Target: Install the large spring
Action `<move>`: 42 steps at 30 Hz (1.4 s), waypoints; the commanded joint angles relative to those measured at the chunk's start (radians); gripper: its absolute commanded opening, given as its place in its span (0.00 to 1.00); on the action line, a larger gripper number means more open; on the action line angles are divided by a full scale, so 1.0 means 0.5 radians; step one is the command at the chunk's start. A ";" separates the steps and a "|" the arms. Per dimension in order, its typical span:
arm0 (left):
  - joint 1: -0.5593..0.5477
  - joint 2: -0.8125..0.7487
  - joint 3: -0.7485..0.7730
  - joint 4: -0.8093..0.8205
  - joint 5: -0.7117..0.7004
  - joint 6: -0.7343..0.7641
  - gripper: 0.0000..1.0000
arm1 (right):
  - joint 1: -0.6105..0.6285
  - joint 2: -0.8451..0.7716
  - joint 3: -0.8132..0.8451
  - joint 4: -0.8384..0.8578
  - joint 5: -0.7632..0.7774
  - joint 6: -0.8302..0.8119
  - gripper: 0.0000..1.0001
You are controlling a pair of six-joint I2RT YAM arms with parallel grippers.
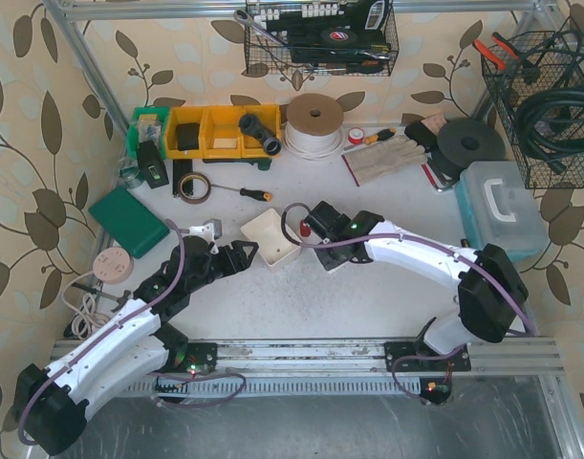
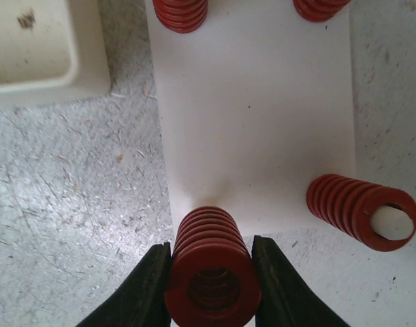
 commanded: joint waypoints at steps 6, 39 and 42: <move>-0.013 -0.039 -0.004 0.047 -0.049 0.004 0.79 | 0.011 0.030 -0.105 0.182 -0.046 0.040 0.00; -0.013 -0.106 0.382 -0.467 -0.416 0.129 0.84 | -0.053 -0.851 -0.339 0.468 0.808 0.040 1.00; -0.012 -0.076 0.578 -0.647 -0.712 0.334 0.85 | -0.053 -1.123 -0.640 0.759 1.180 -0.207 1.00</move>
